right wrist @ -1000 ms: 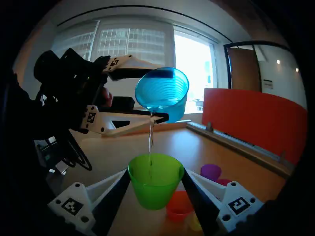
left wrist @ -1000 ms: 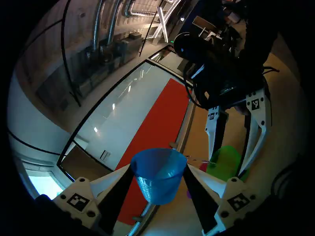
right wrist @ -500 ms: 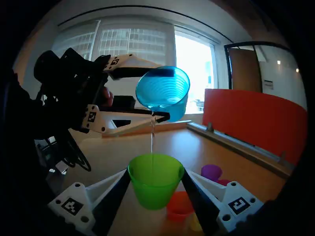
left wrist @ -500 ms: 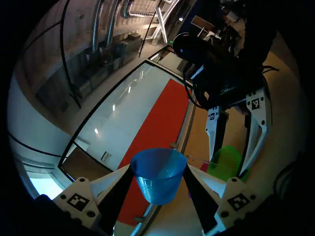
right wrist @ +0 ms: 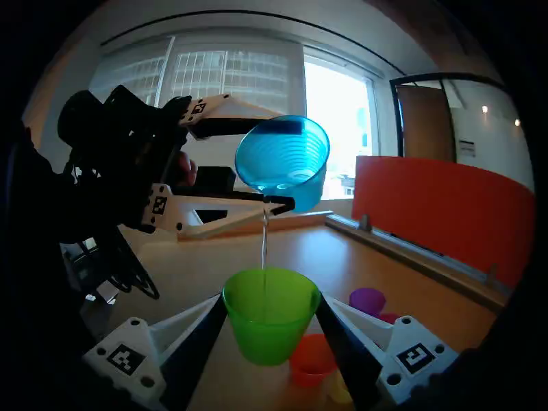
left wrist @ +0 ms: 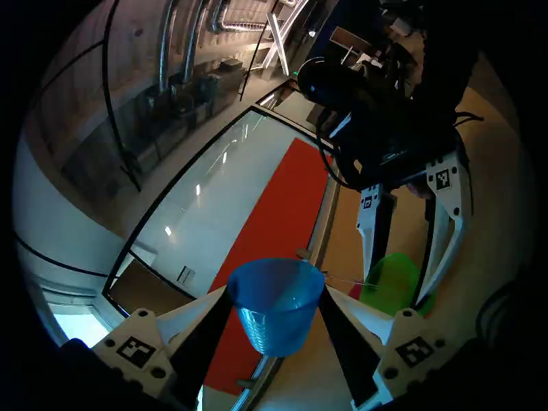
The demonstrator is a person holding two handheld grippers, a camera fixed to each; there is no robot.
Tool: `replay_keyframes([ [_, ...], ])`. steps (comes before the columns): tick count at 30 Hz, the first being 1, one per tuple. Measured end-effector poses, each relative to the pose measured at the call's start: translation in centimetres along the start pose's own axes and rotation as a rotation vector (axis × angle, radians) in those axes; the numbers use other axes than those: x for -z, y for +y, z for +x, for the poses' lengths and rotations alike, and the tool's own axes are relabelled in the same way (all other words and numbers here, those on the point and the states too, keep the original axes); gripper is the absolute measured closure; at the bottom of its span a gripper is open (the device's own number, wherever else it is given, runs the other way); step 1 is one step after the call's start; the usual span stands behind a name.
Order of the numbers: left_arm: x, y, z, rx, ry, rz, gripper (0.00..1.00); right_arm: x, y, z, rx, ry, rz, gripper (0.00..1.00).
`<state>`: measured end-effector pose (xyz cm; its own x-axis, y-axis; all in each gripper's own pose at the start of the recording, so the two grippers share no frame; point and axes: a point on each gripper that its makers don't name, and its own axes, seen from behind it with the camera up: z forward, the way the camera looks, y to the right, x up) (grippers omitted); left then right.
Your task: Pour water
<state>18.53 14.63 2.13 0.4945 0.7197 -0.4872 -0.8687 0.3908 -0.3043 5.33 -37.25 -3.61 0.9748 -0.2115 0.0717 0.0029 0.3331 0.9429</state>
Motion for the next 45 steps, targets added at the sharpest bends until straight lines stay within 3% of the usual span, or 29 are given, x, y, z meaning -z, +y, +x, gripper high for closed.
replay_keyframes([
  [45, -0.02, -0.16, 0.22, -0.048, 0.007, 0.007, 0.15, -0.09, -0.20, 0.19, 0.008, 0.003, 0.006, 0.07],
])
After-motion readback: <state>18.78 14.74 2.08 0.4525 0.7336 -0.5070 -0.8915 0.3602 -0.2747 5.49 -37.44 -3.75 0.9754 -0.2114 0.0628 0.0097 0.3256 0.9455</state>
